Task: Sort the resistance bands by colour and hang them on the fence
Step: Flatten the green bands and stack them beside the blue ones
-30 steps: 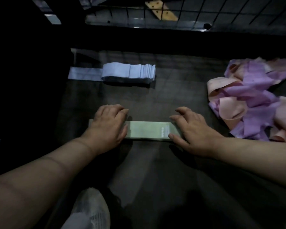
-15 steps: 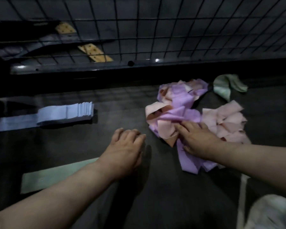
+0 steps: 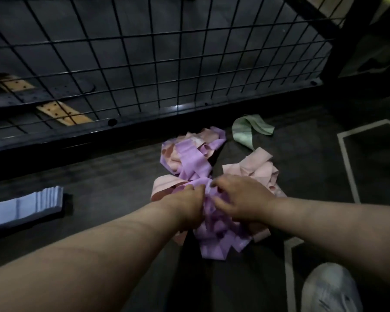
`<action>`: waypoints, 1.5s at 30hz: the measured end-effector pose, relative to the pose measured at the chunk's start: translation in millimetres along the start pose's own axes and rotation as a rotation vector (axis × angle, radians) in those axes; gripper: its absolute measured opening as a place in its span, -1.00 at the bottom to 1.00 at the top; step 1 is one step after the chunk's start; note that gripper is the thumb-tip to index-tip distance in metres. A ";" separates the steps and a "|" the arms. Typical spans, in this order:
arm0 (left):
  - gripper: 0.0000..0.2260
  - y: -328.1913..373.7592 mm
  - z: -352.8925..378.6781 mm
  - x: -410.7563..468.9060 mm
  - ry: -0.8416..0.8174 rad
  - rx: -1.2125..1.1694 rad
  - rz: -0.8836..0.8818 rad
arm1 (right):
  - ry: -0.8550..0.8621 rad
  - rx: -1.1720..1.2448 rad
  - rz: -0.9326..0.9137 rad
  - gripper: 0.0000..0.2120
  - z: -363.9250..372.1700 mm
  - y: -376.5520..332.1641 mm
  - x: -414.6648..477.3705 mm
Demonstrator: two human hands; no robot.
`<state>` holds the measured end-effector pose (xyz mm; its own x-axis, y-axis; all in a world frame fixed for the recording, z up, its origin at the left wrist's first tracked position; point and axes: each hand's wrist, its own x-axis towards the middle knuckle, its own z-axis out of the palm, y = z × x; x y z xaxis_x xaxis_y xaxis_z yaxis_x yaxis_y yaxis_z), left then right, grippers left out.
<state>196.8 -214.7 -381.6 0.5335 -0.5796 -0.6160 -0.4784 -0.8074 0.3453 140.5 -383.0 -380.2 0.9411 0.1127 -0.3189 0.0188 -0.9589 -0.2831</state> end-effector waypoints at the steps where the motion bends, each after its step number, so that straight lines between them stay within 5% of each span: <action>1: -0.43 5.5 -0.2 4.7 0.032 -0.064 -0.028 | 0.062 0.105 0.108 -0.61 -2.2 9.3 7.5; 5: -0.69 21.5 12.8 8.6 0.178 -0.273 -0.060 | 0.096 0.318 0.570 -0.59 -5.5 52.4 46.1; 7: -0.66 23.6 17.0 6.6 0.191 -0.346 -0.038 | 0.084 0.366 0.717 -0.51 -1.3 70.8 60.6; 14: -0.62 23.9 3.7 9.5 0.194 -1.015 -0.081 | 0.045 0.536 0.743 -0.43 -2.0 102.1 72.3; 19: -0.89 15.9 -5.2 13.4 0.062 -1.538 -0.122 | 0.092 0.645 0.689 -0.48 -4.0 101.1 77.2; 24: -0.79 6.9 -2.3 13.8 0.099 -1.589 -0.175 | 0.578 1.009 0.686 -0.84 -18.0 52.9 65.8; 27: -0.87 8.2 -6.6 11.9 0.110 -1.704 -0.191 | 0.461 1.563 0.818 -0.77 -15.6 8.4 54.7; 29: -0.83 9.2 -6.8 10.6 0.115 -1.783 -0.171 | 0.311 1.719 0.800 -0.70 -8.2 -13.1 43.6; 32: -0.74 8.5 -4.5 6.6 0.190 -1.747 -0.189 | 0.148 1.770 0.706 -0.67 1.9 -29.0 30.0; 37: -0.93 -2.3 0.9 4.1 0.329 -1.667 -0.314 | -0.023 1.670 0.725 -0.94 0.8 -33.8 29.1; 45: -0.87 -23.6 10.8 -9.7 0.208 -1.512 -0.213 | 0.133 1.946 0.803 -0.83 -21.8 6.6 60.6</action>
<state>195.4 -188.7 -391.4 0.6443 -0.3439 -0.6831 0.6790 -0.1540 0.7178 205.1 -388.1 -381.6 0.5761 -0.1862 -0.7959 -0.5136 0.6750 -0.5297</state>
